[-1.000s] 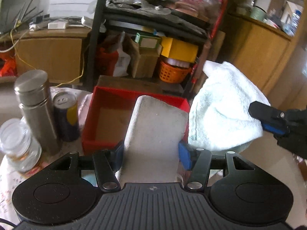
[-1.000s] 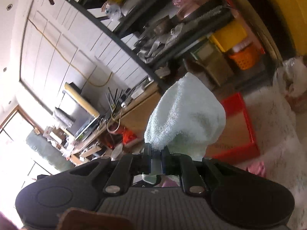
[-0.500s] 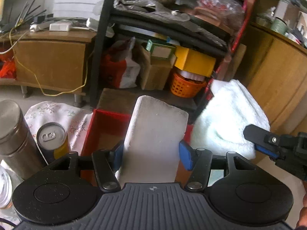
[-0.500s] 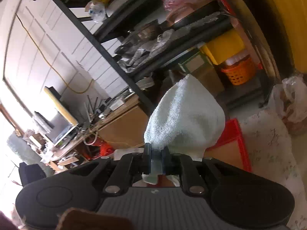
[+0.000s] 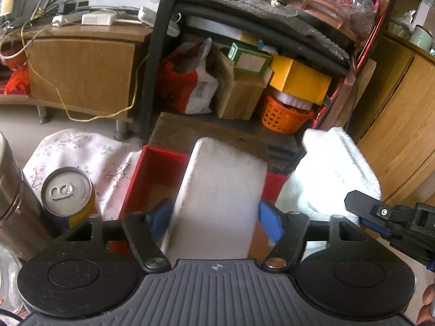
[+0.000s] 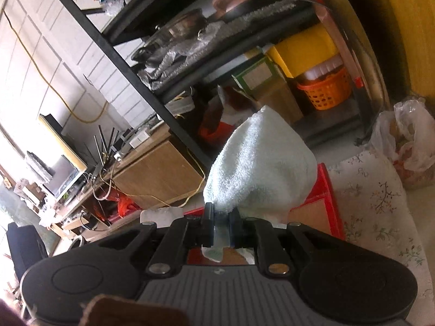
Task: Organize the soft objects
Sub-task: 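Open left tool to drop the sponge in the red box while right tool drops the towel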
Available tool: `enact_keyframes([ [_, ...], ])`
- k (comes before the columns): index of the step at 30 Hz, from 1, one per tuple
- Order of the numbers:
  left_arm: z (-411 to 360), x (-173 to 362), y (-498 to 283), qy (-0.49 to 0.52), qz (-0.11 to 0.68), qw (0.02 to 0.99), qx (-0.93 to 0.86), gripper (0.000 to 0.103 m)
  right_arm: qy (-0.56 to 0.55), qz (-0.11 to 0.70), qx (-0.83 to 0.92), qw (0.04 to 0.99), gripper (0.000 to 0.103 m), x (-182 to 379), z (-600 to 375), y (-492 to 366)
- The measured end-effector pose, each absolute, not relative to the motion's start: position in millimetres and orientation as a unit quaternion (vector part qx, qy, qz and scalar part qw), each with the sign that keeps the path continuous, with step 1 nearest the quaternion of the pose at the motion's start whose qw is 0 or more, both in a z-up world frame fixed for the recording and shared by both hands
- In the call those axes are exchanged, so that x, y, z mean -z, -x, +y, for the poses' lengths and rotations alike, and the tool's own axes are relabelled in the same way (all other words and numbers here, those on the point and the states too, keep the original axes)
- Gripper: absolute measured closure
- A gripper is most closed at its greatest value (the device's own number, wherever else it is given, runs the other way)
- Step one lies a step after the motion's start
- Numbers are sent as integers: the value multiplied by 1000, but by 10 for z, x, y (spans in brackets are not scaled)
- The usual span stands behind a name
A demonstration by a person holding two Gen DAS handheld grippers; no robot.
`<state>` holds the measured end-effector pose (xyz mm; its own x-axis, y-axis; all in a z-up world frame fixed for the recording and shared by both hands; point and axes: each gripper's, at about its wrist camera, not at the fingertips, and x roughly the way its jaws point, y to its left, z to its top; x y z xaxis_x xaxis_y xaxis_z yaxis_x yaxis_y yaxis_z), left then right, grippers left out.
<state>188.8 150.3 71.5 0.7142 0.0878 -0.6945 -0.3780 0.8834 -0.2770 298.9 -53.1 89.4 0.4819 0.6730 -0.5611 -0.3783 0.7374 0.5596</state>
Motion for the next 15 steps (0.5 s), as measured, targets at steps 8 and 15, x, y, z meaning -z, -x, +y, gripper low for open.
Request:
enact_keyframes([
  [8, 1498, -754, -1833, 201, 355, 903, -134, 14, -204, 409, -295, 839, 99, -877, -636, -3019],
  [15, 1445, -764, -1770, 194, 367, 902, -116, 13, -196, 411, -291, 842, 85, -906, -654, -2973],
])
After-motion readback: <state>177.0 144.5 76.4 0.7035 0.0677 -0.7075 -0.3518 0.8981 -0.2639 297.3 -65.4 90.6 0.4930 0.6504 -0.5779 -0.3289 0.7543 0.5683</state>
